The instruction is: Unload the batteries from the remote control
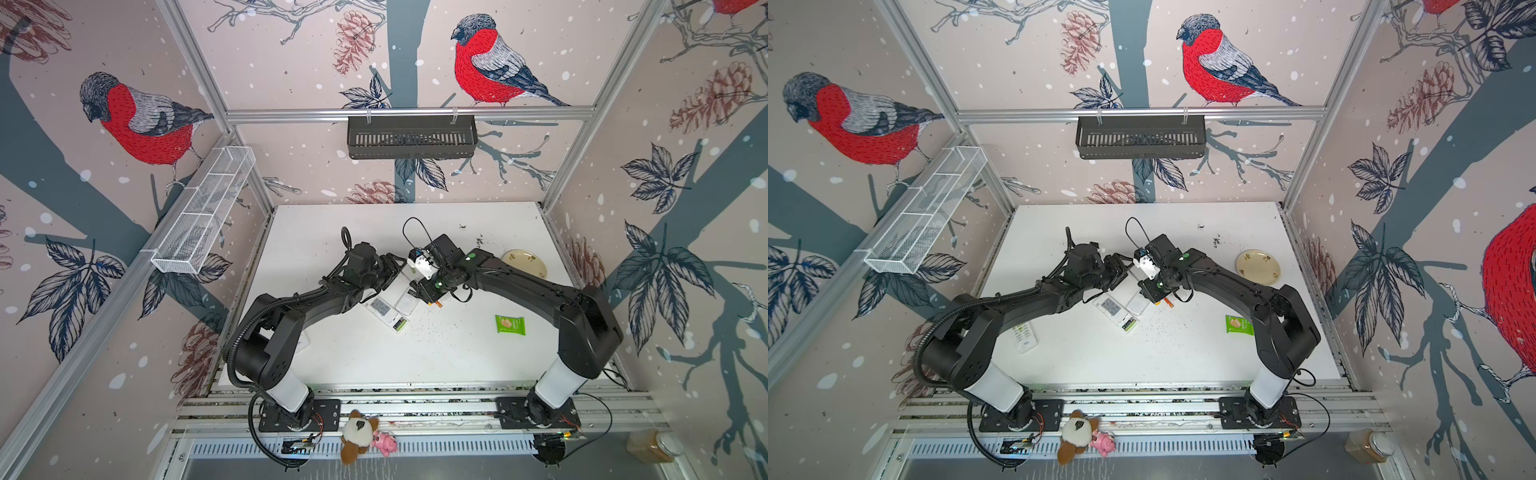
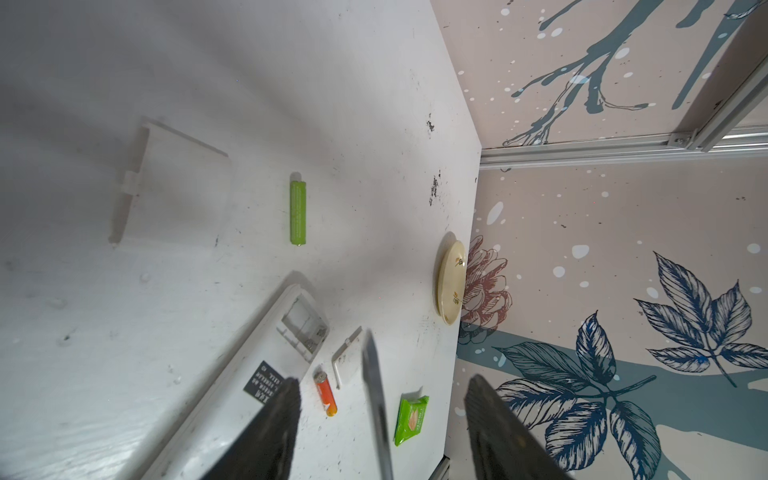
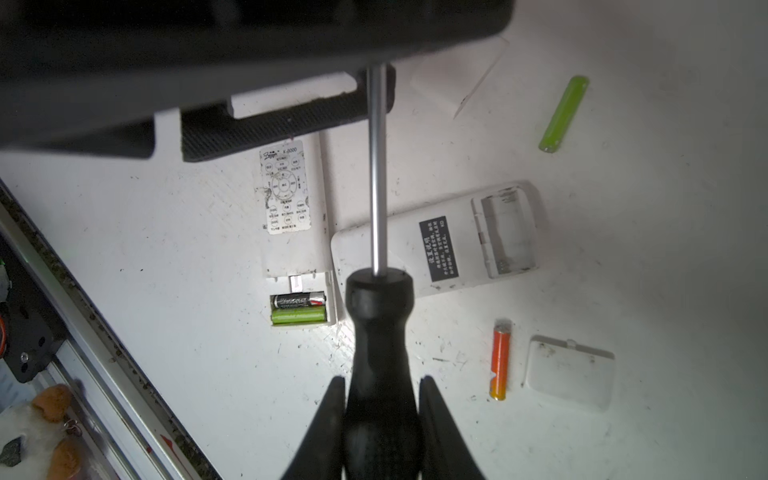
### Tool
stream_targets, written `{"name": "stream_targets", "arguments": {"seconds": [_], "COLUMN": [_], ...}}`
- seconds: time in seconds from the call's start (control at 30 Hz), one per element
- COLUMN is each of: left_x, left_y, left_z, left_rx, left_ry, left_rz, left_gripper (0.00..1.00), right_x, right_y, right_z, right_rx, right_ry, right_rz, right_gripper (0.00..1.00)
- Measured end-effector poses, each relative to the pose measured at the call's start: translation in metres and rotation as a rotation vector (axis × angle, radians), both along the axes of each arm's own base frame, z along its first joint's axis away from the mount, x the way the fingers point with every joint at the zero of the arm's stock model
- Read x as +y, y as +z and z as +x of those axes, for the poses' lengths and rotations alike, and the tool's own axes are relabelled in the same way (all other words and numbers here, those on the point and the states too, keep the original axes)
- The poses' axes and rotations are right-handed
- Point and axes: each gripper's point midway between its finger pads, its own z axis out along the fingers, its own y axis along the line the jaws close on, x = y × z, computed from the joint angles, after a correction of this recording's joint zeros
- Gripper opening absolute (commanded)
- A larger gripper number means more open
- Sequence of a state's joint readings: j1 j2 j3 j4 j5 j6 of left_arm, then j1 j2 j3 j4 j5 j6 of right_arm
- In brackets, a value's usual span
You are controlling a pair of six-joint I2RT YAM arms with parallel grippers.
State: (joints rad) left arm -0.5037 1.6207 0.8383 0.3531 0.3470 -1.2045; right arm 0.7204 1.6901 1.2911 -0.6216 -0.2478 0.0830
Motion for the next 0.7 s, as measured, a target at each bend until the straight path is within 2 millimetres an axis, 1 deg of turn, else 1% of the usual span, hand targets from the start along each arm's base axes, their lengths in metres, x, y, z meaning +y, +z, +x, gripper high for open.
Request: {"name": "stream_targets", "arguments": {"seconds": [0.03, 0.1, 0.13, 0.17, 0.2, 0.27, 0.33, 0.37, 0.4, 0.43, 0.47, 0.5, 0.53, 0.6, 0.63, 0.7], "left_x": [0.0, 0.0, 0.001, -0.004, -0.006, -0.007, -0.008, -0.009, -0.011, -0.012, -0.013, -0.012, -0.008, -0.002, -0.002, -0.002], "left_y": [-0.003, -0.007, -0.009, -0.003, 0.001, 0.0, 0.0, 0.004, 0.01, 0.016, 0.023, 0.026, 0.021, 0.007, 0.003, 0.008], "left_z": [0.0, 0.0, 0.001, 0.001, 0.003, 0.003, 0.002, 0.002, 0.002, 0.001, 0.001, 0.0, -0.003, -0.011, -0.015, -0.017], "left_rx": [0.006, 0.013, 0.016, 0.029, 0.002, 0.016, 0.032, 0.032, 0.027, 0.024, 0.012, -0.009, 0.02, 0.096, 0.129, 0.155], "left_ry": [0.0, -0.003, -0.001, -0.01, -0.023, -0.025, -0.027, -0.031, -0.03, -0.03, -0.027, -0.032, -0.017, 0.012, 0.023, 0.038], "left_rz": [0.004, 0.014, 0.015, -0.032, -0.024, -0.034, -0.05, -0.07, -0.098, -0.129, -0.162, -0.16, -0.169, -0.192, -0.215, -0.269], "left_gripper": [0.28, 0.06, 0.0, 0.0, 0.0, 0.0, 0.0, 0.0, 0.0, 0.0, 0.0, 0.0, 0.0, 0.0, 0.0, 0.0], "right_x": [0.0, 0.001, 0.001, 0.002, 0.002, 0.001, -0.002, -0.005, -0.008, -0.012, -0.015, -0.02, -0.025, -0.038, -0.045, -0.055], "right_y": [0.001, 0.001, 0.001, -0.001, -0.002, 0.004, 0.012, 0.017, 0.026, 0.037, 0.046, 0.061, 0.08, 0.116, 0.129, 0.144], "right_z": [-0.001, -0.002, -0.004, -0.008, -0.008, -0.008, -0.006, -0.006, -0.005, -0.004, -0.002, 0.004, 0.014, 0.027, 0.03, 0.028], "right_rx": [0.001, 0.004, 0.008, 0.023, 0.022, 0.019, 0.013, 0.012, 0.01, 0.009, 0.003, -0.032, -0.078, -0.17, -0.205, -0.239], "right_ry": [0.002, 0.01, 0.017, 0.022, 0.021, 0.02, 0.013, 0.004, -0.005, -0.023, -0.033, -0.055, -0.089, -0.139, -0.16, -0.18], "right_rz": [0.004, 0.006, 0.008, 0.009, 0.006, 0.02, 0.043, 0.061, 0.092, 0.134, 0.173, 0.224, 0.289, 0.413, 0.461, 0.539], "right_gripper": [0.01, 0.01, 0.01, 0.01, 0.01, 0.03, 0.08, 0.11, 0.29, 0.49, 0.57, 0.66, 0.75, 0.87, 0.95, 0.99]}}
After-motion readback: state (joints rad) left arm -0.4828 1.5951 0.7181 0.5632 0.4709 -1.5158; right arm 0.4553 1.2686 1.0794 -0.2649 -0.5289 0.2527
